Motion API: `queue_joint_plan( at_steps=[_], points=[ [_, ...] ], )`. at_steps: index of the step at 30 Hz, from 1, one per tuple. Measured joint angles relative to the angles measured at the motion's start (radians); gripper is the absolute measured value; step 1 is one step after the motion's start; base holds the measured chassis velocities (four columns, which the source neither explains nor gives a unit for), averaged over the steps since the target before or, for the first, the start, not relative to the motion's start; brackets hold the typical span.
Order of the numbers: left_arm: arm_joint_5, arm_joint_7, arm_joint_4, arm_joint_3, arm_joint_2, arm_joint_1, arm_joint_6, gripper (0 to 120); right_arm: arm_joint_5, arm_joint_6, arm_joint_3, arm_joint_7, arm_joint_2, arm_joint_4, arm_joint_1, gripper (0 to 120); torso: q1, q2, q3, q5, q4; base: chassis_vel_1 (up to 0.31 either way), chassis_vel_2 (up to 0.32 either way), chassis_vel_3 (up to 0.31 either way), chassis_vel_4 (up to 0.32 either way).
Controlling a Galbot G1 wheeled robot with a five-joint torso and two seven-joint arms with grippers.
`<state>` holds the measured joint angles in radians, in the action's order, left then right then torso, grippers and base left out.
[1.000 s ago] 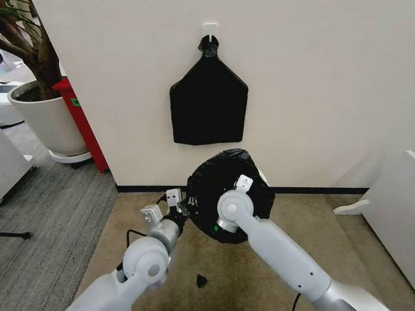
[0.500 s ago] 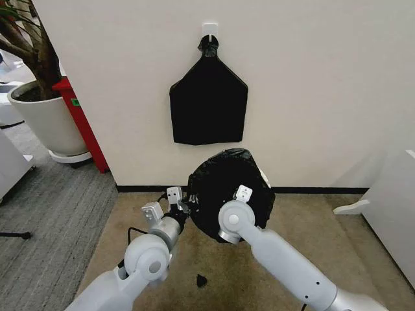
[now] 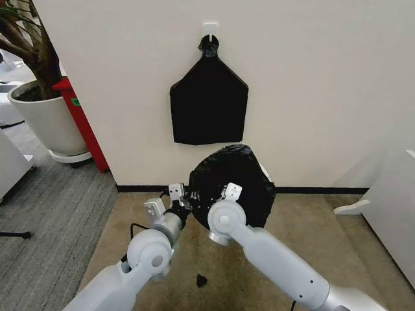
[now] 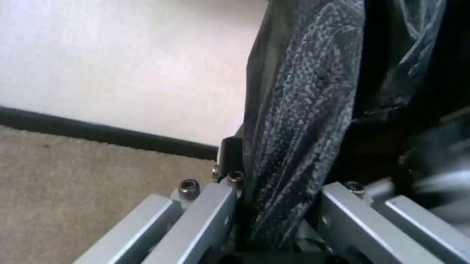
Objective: Place the garbage bag over the trash bin.
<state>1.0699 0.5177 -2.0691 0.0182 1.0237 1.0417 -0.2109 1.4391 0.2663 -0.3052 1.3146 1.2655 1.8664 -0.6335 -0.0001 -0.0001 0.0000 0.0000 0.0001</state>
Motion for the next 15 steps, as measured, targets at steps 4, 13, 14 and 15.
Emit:
queue_joint_plan(
  at_steps=[4,13,14,15],
  points=[
    [0.0,-0.003,0.011,0.0,0.004,-0.002,0.0,0,0.004,0.0,-0.011,-0.017,-0.038,0.075,0.016,0,0.0,0.0,0.0,0.0,-0.0001,0.0,0.0,0.0,0.0],
    [-0.003,-0.034,0.063,0.002,0.007,-0.032,0.001,0,0.065,0.045,0.0,-0.092,-0.16,0.309,0.008,0,0.0,0.0,0.0,0.0002,0.0,0.0,0.0,0.0,0.0],
    [-0.005,-0.043,0.071,0.001,0.006,-0.035,0.002,0,0.07,0.061,0.019,-0.136,-0.177,0.337,-0.002,0,0.0,0.0,0.0,0.0002,0.0001,0.0,0.0,0.0,0.0],
    [-0.008,-0.053,0.079,0.0,0.004,-0.036,0.004,0,0.081,0.084,0.057,-0.211,-0.203,0.38,-0.02,0,0.0,0.0,0.0,0.0001,-0.0003,0.0,0.0,0.0,0.0]
  ],
)
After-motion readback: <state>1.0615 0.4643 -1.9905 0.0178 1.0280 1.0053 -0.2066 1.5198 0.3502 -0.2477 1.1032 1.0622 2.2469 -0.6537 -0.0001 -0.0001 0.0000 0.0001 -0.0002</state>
